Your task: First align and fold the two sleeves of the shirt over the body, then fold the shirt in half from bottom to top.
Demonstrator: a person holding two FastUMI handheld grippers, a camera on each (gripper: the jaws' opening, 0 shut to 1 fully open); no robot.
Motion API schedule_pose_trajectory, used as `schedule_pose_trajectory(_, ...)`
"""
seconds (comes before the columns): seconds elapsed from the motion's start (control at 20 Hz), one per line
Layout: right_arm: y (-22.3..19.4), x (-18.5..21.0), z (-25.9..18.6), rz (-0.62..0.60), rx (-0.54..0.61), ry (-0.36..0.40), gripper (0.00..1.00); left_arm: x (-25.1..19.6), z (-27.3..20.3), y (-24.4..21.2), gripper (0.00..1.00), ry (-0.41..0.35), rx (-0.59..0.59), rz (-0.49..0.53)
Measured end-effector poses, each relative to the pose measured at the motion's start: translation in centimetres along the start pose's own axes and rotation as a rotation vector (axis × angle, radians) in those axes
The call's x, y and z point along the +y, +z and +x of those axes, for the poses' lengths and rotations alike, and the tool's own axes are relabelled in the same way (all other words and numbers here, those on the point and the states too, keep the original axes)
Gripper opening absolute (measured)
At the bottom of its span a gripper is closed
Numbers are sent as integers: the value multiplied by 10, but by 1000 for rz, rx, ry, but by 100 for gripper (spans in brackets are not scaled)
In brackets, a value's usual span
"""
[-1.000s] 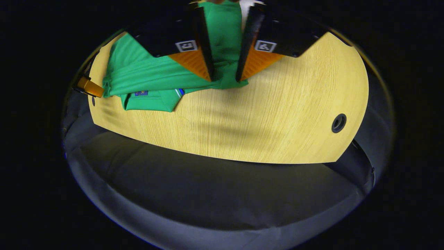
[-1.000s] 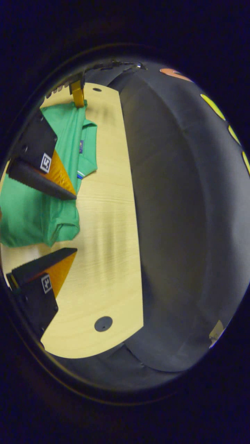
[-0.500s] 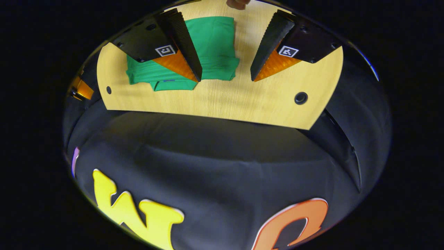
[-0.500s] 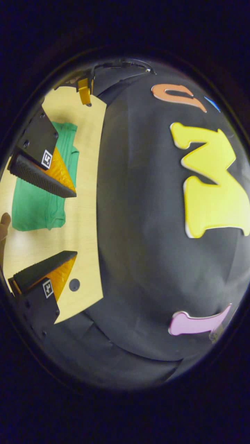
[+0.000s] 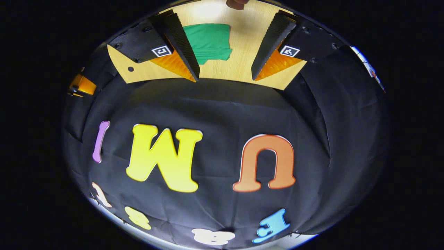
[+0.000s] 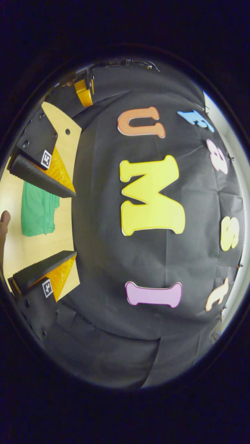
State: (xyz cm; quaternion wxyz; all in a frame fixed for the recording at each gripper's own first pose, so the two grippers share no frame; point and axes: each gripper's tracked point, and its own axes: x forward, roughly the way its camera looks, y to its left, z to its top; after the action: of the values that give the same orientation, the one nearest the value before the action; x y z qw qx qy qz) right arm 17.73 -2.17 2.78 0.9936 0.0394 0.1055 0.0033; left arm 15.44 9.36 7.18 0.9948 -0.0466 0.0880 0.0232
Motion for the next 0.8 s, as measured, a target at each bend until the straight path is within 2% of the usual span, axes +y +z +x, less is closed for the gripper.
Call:
schedule_pose_trajectory(0.15,11,-3,-48,-57,-57,-12,94,3,-53,20,97,11,-92,85)
schedule_pose_trajectory(0.3,12,3,-100,-55,-95,18,98,-3,-104,20,97,13,-133,89)
schedule_pose_trajectory(0.35,10,2,-112,-55,-110,17,95,-3,-119,21,97,18,-159,93)
schedule_pose_trajectory(0.45,5,-3,-132,-74,-152,-11,98,-8,-145,19,97,23,-209,114)
schedule_pose_trajectory(0.55,-4,3,-154,-85,-179,-10,94,-20,-167,6,96,2,-213,122)
schedule_pose_trajectory(0.7,-21,12,-176,-104,-196,-5,94,-42,-191,-13,96,-53,-195,93)
schedule_pose_trajectory(0.75,-25,17,-183,-97,-197,2,95,-47,-195,-15,92,-60,-200,98)
schedule_pose_trajectory(0.8,-30,24,-189,-90,-189,15,95,-53,-198,-19,96,-69,-198,109)
